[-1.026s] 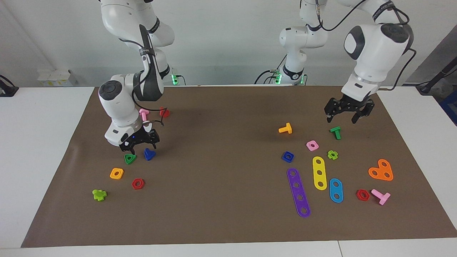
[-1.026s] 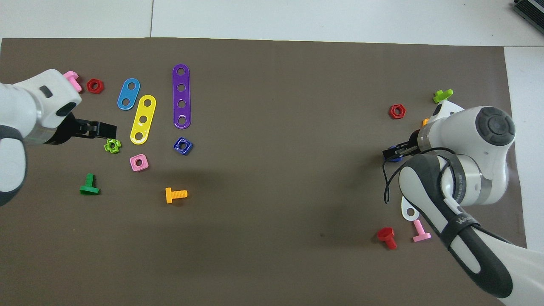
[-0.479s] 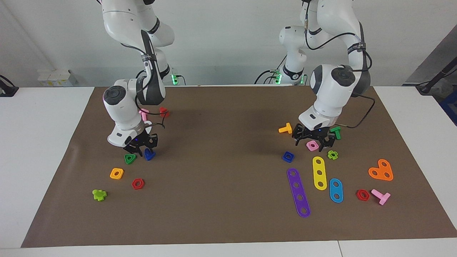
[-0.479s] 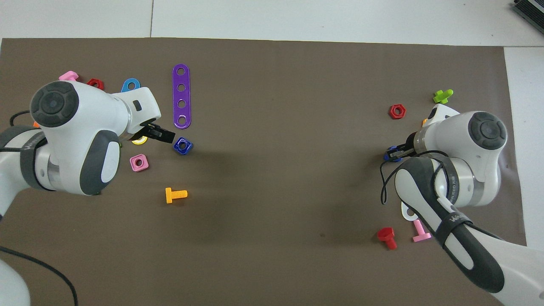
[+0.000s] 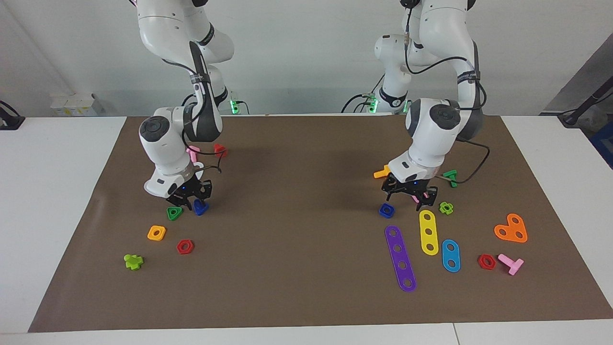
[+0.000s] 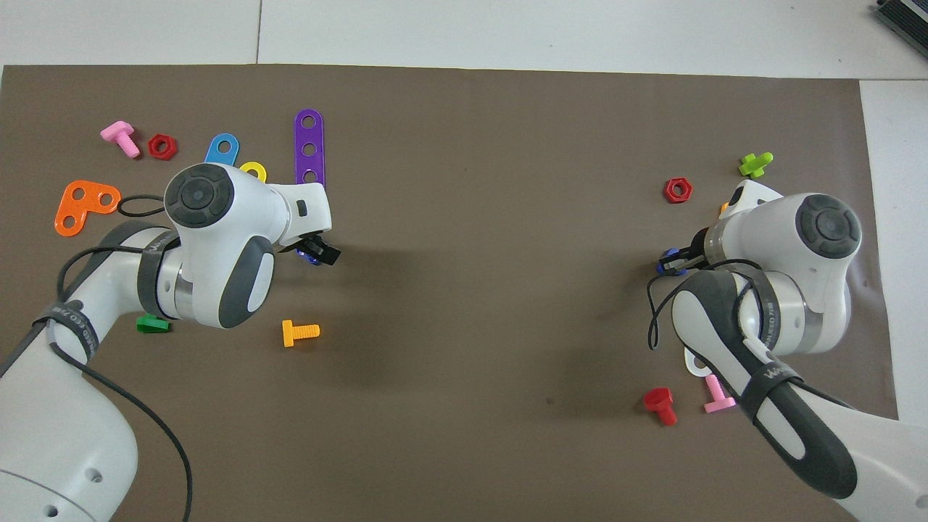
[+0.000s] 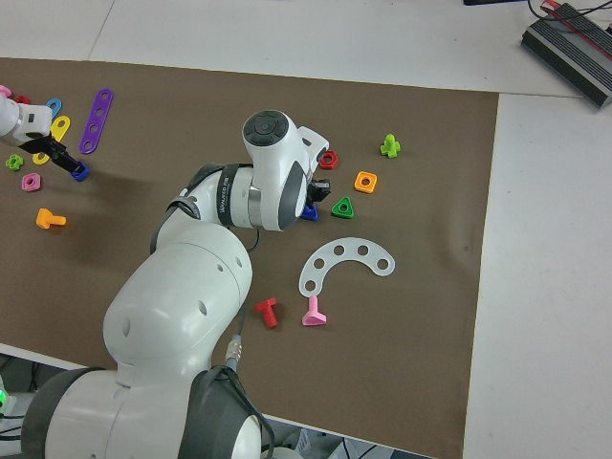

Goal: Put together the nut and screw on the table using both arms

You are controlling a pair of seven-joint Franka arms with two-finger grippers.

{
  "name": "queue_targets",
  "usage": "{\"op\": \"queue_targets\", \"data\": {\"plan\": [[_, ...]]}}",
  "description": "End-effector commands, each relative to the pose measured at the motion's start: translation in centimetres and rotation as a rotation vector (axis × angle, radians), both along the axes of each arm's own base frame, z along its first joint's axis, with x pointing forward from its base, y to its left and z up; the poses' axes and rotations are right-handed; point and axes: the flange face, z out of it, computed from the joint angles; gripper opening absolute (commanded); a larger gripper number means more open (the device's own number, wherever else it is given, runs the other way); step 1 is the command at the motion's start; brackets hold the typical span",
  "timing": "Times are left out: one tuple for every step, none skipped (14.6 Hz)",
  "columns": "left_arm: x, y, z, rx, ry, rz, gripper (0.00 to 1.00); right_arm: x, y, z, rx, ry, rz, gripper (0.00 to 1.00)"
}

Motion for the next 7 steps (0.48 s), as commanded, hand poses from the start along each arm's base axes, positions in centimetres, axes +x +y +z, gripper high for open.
{"op": "queue_targets", "data": {"plan": [[-1.7,0.3,-0.9,0.018,0.005,-0.084,1.00,0.7,-0.1,1.0,0.017,-0.020,0.004,0.00],[-2.1,0.5,-1.3,0.021,0.015,-0.099,1.00,1.1,0.2,2.2,0.023,-0.018,-0.020,0.00],[-2.3,0.5,-1.6,0.024,0.022,-0.104,1.00,1.7,1.3,4.2,0.030,-0.024,-0.048,0.00],[-2.5,0.6,-1.5,0.024,0.022,-0.105,1.00,2.4,3.1,6.2,0.038,-0.034,-0.082,0.00],[-2.6,0.5,-1.5,0.025,0.023,-0.107,0.99,3.1,5.4,7.8,0.048,-0.046,-0.126,0.00],[-2.8,0.4,-1.8,0.025,0.028,-0.109,0.98,3.6,7.9,9.1,0.058,-0.067,-0.164,0.00],[-2.8,0.4,-1.7,0.026,0.026,-0.113,0.95,3.6,10.8,9.5,0.067,-0.089,-0.186,0.00]]}}
